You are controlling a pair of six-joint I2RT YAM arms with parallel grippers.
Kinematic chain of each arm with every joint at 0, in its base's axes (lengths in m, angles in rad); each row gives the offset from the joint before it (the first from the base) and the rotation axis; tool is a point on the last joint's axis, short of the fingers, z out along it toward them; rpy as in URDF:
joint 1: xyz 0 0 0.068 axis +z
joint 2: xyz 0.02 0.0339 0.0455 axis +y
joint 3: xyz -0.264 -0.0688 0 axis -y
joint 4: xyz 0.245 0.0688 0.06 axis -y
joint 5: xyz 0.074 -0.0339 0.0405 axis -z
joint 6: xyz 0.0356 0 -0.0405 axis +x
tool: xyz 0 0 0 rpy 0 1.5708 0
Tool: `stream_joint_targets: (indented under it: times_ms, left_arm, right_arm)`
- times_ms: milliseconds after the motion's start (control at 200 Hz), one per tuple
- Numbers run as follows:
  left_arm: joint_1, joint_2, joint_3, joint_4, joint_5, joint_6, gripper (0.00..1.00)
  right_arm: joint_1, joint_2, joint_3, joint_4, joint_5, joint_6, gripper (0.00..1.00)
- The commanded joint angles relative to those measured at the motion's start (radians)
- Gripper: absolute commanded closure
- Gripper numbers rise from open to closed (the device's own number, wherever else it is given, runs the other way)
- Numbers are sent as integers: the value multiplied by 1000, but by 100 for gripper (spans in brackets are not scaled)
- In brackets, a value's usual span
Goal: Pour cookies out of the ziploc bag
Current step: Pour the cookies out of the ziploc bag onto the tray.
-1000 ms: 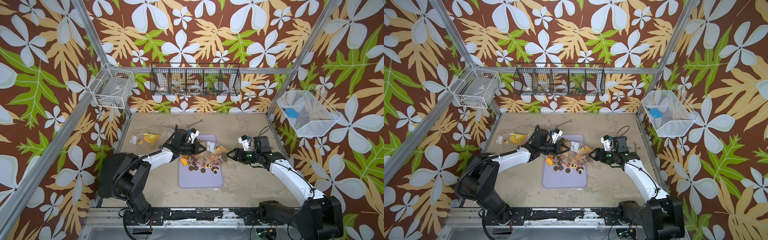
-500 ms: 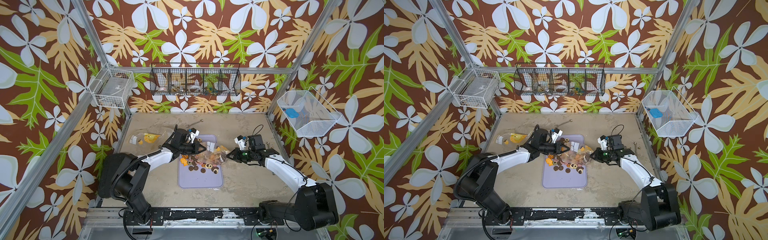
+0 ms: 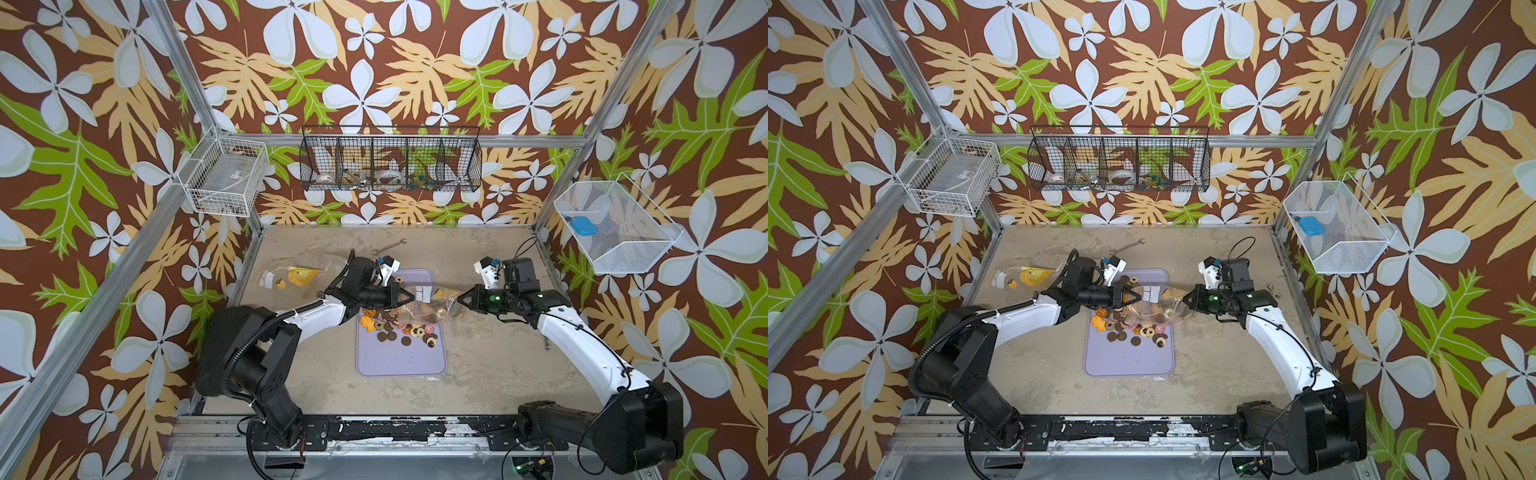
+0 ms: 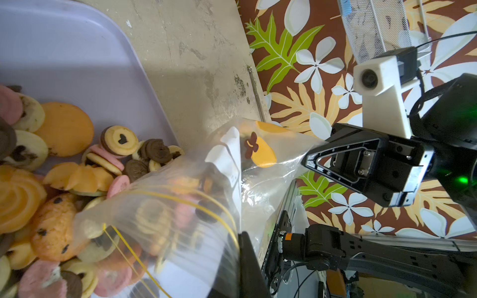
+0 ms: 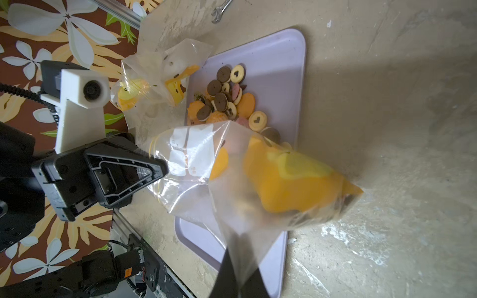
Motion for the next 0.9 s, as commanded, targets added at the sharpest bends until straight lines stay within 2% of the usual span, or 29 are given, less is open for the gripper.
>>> stream_joint_targets:
  times_ms: [0, 285, 570, 891]
  left_arm:
    - [2, -6, 5, 59, 31, -23, 100]
    - [10, -23, -65, 96, 16, -40, 100]
    - [86, -62, -206, 234, 38, -127, 100]
    - [103, -84, -221, 212, 35, -107, 100]
  right_arm:
    - [7, -5, 28, -2, -18, -14, 100]
    - [89, 16, 83, -23, 2, -13, 100]
    - [190, 48, 147, -44, 79, -10, 100]
    - [268, 74, 204, -49, 119, 7, 100]
